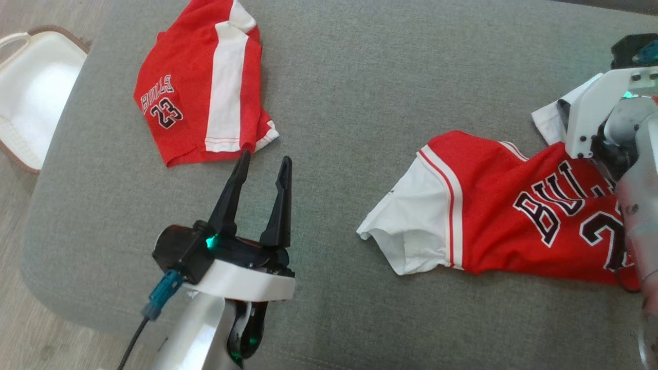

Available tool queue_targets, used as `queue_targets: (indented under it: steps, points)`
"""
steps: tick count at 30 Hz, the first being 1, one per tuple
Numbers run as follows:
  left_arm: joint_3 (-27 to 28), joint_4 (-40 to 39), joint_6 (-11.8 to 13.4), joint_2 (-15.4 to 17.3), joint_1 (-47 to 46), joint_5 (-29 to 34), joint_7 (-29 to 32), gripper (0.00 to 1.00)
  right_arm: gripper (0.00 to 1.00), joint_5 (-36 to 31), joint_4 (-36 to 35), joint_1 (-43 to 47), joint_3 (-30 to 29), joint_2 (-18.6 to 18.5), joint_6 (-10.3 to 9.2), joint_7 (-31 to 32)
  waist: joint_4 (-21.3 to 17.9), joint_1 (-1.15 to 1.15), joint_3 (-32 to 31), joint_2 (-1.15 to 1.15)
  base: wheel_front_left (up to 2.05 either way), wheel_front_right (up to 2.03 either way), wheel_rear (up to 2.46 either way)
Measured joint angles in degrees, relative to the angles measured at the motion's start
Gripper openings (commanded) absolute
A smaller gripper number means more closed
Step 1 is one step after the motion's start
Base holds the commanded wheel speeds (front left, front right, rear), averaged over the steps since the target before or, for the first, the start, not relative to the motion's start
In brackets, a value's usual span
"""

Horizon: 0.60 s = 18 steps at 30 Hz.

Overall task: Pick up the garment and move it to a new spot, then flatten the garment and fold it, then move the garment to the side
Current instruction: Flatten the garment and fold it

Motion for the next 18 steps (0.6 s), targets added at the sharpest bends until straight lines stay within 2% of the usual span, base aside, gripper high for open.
queue_targets:
  steps: [1,4,12,18]
  points:
    - [-0.1,0.0,0.0,0.0,0.0,0.0,0.0,1.00,0.00,0.5,0.6,-0.4,0.0,0.0,0.00,0.0,0.1,0.00,0.1,0.00,0.00,0.00,0.00]
    - [-0.8,-0.1,0.0,0.0,-0.1,0.0,0.0,1.00,0.00,1.0,1.7,-1.3,0.0,-0.2,0.00,-1.8,0.4,0.00,0.5,0.00,0.00,0.00,0.00]
    - [-1.4,-0.3,0.4,0.0,-1.1,-0.6,0.0,1.00,0.00,1.1,2.1,-8.1,-0.5,-0.5,0.00,-17.4,1.9,0.00,1.2,0.00,0.00,0.00,0.00]
    - [-2.3,-0.7,0.4,-0.1,-1.2,-1.6,0.0,1.00,0.00,-3.7,3.7,-17.4,-3.0,-2.5,0.00,-26.8,4.2,0.00,1.5,0.00,0.00,0.00,0.00]
